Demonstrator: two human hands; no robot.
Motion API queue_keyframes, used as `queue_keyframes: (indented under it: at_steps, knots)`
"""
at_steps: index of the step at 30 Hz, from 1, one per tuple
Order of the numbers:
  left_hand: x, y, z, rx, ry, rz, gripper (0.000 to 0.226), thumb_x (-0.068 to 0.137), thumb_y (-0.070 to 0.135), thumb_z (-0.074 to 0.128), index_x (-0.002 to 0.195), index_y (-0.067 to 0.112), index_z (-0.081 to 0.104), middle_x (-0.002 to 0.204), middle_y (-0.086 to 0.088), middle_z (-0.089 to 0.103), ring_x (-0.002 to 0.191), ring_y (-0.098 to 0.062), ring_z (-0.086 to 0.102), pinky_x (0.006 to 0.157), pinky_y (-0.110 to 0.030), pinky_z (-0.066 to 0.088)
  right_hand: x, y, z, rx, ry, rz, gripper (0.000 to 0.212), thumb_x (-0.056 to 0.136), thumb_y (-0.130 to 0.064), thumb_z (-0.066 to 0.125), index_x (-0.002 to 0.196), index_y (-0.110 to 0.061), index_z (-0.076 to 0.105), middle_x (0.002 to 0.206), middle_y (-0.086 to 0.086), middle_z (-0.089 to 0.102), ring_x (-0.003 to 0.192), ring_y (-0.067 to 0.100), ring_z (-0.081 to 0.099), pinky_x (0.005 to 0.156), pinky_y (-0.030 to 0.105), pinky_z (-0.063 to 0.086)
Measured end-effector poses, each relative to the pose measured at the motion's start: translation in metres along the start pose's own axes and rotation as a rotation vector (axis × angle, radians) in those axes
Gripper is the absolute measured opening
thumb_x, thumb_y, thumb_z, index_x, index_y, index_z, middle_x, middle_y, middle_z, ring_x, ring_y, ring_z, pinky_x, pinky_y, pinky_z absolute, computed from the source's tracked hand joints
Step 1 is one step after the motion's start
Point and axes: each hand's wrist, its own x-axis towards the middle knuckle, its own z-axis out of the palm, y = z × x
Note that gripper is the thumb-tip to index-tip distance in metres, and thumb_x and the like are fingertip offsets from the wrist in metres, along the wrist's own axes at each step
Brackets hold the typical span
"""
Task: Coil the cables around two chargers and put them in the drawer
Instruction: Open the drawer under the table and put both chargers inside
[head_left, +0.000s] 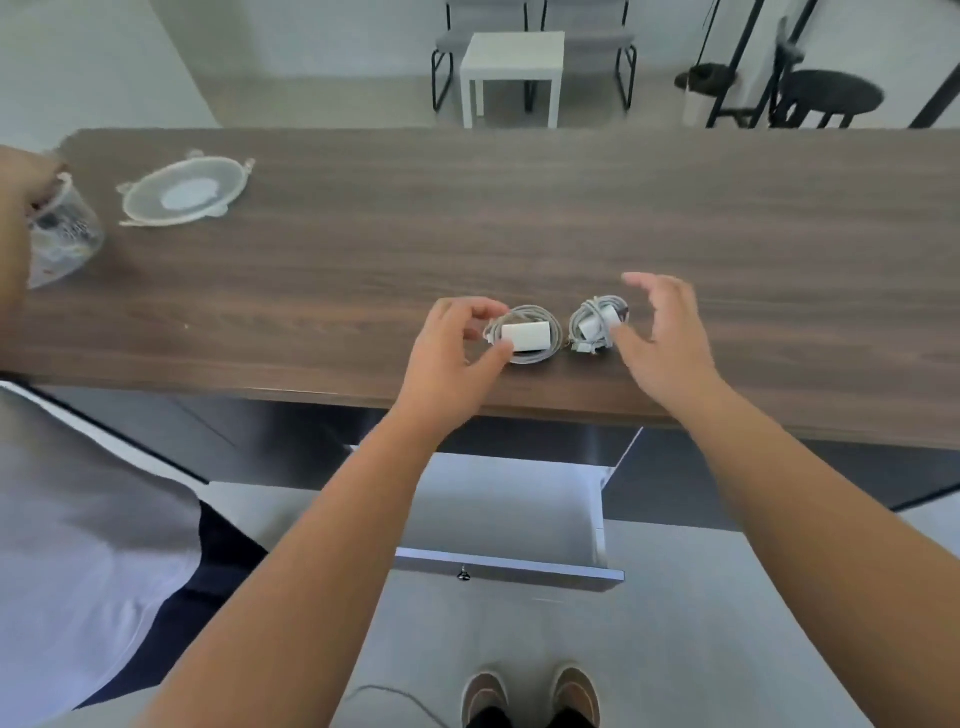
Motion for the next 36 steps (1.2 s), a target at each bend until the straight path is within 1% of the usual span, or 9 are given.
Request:
queue_keyframes:
  at_steps: [2,4,8,12,15,21,26,31,36]
  knots:
    - [0.030,-0.006,0.008,0.159,-0.095,-0.079,0.054,0.082,0.035,0.071,0.131,0.036,0.048,0.135,0.004,0.043,0.126,-0.018,0.040,0.106,-0.035,0.037,0.015,0.005,0.006,0.038,-0.187,0.143,0.062,0.084,-0.023,0.064,0.140,-0.026,0.039,0.145,0.006,0.034,0.134,0.014,0.032,0.105,0.023,0.025]
    - [0.052,-0.014,0.016,0.252,-0.237,-0.187,0.078,0.077,0.048,0.074,0.143,0.038,0.034,0.146,-0.002,0.036,0.136,-0.028,0.029,0.111,-0.042,0.029,0.021,0.009,0.012,0.110,-0.289,0.224,0.069,0.084,-0.029,0.067,0.143,-0.036,0.032,0.147,0.001,0.035,0.134,0.016,0.035,0.104,0.026,0.027]
    - [0.068,-0.033,0.028,0.216,-0.385,-0.246,0.097,0.072,0.059,0.074,0.151,0.038,0.021,0.144,0.004,0.045,0.140,-0.027,0.021,0.115,-0.045,0.024,0.027,0.016,0.015,0.118,-0.324,0.230,0.060,0.079,-0.034,0.072,0.132,-0.042,0.045,0.126,-0.009,0.055,0.113,0.012,0.053,0.097,0.026,0.038]
    - [0.064,-0.047,0.031,0.155,-0.329,-0.213,0.081,0.069,0.059,0.076,0.137,0.047,0.036,0.124,0.011,0.052,0.134,-0.021,0.024,0.114,-0.044,0.028,0.024,0.021,0.018,0.171,-0.274,0.211,0.052,0.075,-0.030,0.078,0.121,-0.036,0.053,0.112,-0.011,0.062,0.099,0.008,0.059,0.090,0.025,0.044]
    - [0.059,-0.048,0.033,0.153,-0.309,-0.195,0.068,0.067,0.064,0.072,0.126,0.043,0.046,0.112,0.009,0.052,0.129,-0.021,0.031,0.110,-0.046,0.034,0.019,0.022,0.020,0.208,-0.253,0.209,0.050,0.077,-0.026,0.077,0.120,-0.035,0.054,0.109,-0.011,0.062,0.098,0.009,0.060,0.087,0.023,0.044]
    - [0.053,-0.049,0.035,0.076,-0.331,-0.230,0.070,0.056,0.080,0.066,0.116,0.049,0.048,0.119,0.005,0.059,0.121,-0.021,0.047,0.103,-0.046,0.044,0.011,0.017,0.018,0.228,-0.244,0.204,0.049,0.077,-0.024,0.077,0.118,-0.037,0.054,0.104,-0.016,0.061,0.096,0.004,0.059,0.083,0.018,0.043]
    - [0.019,-0.043,0.026,-0.106,-0.303,-0.197,0.050,0.082,0.036,0.075,0.125,0.031,0.049,0.118,0.012,0.062,0.107,-0.007,0.060,0.095,-0.031,0.050,-0.023,0.010,0.009,0.291,-0.252,0.225,0.046,0.076,-0.029,0.078,0.116,-0.038,0.057,0.106,-0.016,0.064,0.098,0.002,0.060,0.088,0.024,0.048]
    - [-0.052,-0.051,0.021,-0.211,-0.211,-0.129,0.052,0.080,0.026,0.079,0.126,0.028,0.054,0.121,0.010,0.061,0.104,-0.002,0.061,0.084,-0.016,0.050,-0.077,0.004,0.003,0.360,-0.300,0.198,0.047,0.077,-0.020,0.078,0.115,-0.038,0.058,0.107,-0.014,0.065,0.099,0.010,0.064,0.089,0.035,0.055]
    - [-0.109,-0.095,0.024,-0.249,-0.194,-0.301,0.051,0.075,0.026,0.083,0.119,0.030,0.058,0.115,0.012,0.066,0.103,-0.008,0.064,0.086,-0.027,0.055,-0.127,0.019,0.018,0.281,-0.414,0.234,0.048,0.076,-0.022,0.079,0.113,-0.042,0.057,0.106,-0.018,0.065,0.099,0.006,0.062,0.089,0.029,0.052]
